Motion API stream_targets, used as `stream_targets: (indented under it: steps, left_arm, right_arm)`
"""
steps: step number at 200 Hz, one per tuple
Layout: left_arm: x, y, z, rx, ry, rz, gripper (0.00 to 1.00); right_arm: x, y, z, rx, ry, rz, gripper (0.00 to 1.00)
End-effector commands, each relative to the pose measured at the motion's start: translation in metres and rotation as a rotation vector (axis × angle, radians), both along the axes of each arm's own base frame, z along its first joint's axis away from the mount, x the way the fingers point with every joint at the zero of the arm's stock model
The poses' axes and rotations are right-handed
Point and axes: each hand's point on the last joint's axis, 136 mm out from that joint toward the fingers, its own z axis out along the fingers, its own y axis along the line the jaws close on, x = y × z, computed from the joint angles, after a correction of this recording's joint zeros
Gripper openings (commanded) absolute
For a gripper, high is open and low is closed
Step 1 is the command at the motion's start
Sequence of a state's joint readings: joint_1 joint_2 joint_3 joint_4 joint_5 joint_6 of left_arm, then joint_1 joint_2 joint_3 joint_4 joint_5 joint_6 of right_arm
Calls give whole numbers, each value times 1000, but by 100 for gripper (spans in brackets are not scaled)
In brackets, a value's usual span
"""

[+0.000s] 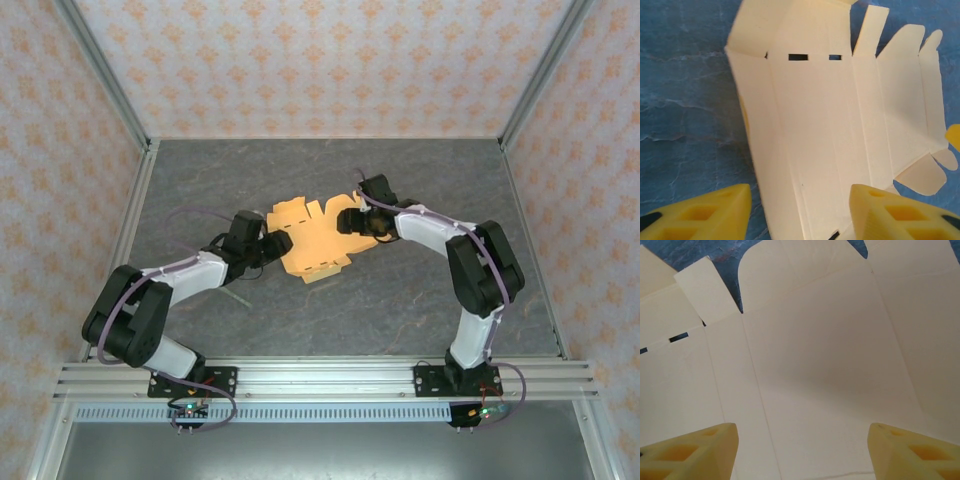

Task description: Fold the paper box

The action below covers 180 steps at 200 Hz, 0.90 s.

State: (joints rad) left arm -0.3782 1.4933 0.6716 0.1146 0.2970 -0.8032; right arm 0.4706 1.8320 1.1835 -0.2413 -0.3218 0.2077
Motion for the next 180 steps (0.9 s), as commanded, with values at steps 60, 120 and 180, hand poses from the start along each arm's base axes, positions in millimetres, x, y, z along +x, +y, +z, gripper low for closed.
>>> stream_targets:
  steps: [60,120,180]
  left_arm:
    - [14,3,-12,19,-37,95,29]
    - [21,-1,-17,25,-51,93,12]
    - [37,-5,21,209,-130,-101,0]
  right_arm:
    - [0,-3,-4,-31,9,9,69]
    - [2,-7,10,-39,-34,1,69]
    - [-5,-28,35,-138,-97,24,68]
